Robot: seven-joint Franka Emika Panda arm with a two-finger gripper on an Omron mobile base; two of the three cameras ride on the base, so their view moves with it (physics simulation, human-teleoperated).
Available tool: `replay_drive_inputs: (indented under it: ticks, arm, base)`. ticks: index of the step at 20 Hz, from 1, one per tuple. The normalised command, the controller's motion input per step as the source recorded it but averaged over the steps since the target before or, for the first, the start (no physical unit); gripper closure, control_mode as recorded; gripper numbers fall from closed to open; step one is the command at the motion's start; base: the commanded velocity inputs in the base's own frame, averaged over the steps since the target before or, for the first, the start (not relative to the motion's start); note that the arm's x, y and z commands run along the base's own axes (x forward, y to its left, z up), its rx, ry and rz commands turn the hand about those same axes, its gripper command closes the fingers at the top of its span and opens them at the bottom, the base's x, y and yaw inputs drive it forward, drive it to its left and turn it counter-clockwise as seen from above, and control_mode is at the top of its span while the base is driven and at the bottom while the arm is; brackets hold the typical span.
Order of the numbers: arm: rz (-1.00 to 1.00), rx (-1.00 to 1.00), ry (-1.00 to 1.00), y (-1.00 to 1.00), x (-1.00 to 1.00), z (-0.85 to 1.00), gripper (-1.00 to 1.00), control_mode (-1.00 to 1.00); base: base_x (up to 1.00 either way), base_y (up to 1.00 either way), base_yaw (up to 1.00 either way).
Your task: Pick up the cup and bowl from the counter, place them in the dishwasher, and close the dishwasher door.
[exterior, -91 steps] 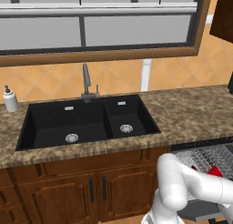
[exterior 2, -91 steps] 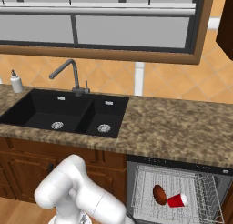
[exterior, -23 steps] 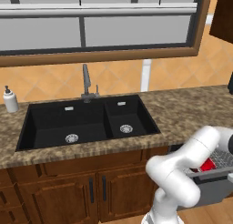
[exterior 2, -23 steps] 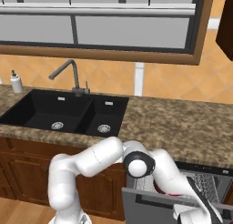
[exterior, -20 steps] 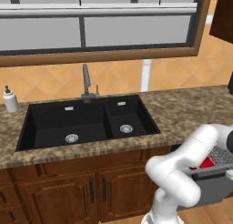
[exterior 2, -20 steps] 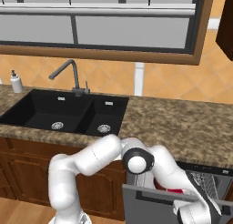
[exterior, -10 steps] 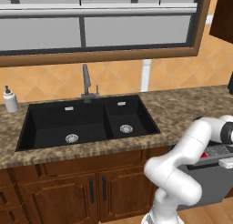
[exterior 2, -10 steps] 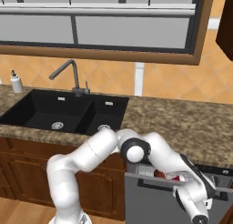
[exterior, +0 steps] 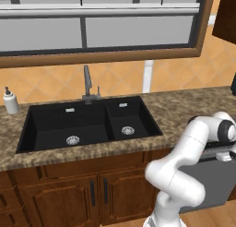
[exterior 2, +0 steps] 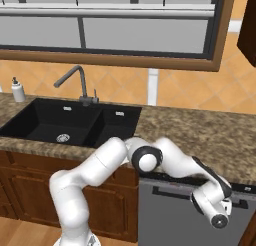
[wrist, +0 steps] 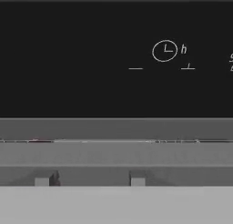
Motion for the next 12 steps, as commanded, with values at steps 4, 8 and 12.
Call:
replay_drive_inputs:
  ticks: [4,8,12]
  arm:
    - [0.07,0.0,-0.1,0.05,0.78,-0.13,-1.0,-1.0]
    - [0.07,0.0,-0.11,0.07,0.79,-0.18,-1.0,-1.0]
    - [0.04,0.0,-0.08,0.09,0.94,-0.2,-1.0,-1.0]
  base:
    - [0.0,0.0,0.0]
    - [0.0,0.0,0.0]
    - [0.0,0.0,0.0]
